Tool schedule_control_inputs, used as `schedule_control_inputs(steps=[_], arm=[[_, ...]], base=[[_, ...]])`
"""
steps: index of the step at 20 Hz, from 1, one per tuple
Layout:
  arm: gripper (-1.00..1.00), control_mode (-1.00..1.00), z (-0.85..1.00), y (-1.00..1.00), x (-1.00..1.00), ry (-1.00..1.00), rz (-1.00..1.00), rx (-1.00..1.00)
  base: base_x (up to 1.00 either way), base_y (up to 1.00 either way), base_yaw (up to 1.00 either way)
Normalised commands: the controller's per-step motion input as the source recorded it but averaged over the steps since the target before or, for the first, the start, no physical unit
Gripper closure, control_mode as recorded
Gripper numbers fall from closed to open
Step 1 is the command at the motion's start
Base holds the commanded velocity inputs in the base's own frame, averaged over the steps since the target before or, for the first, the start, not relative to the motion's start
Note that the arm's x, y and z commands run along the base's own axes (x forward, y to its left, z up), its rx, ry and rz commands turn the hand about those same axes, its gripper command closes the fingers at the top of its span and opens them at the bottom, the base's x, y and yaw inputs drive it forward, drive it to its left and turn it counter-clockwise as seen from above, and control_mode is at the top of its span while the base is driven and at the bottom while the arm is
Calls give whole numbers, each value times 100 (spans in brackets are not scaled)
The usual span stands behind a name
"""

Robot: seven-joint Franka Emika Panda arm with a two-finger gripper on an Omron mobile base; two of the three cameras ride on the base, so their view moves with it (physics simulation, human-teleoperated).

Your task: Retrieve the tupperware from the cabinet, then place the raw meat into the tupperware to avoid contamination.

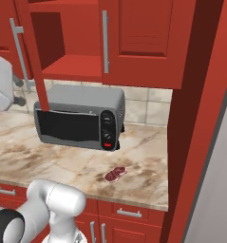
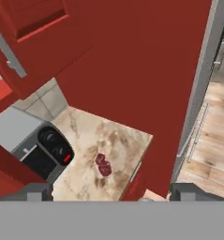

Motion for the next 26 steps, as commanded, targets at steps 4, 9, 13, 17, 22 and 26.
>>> schedule_control_inputs(steps=[4,9,13,17,22,26], arm=[[-100,-100,-1,-45,1,-3,13,41],[-100,-100,0,-20,44,0,19,41],[-100,-100,8,-22,60,-7,5,40],[-100,-100,3,-28,62,-7,0,43],[-100,-100,0,-24,60,-8,0,46],[-100,-100,-2,4,57,-2,7,40]], base=[[0,0,0],[0,0,0],[0,0,0],[0,0,0],[0,0,0],[0,0,0]])
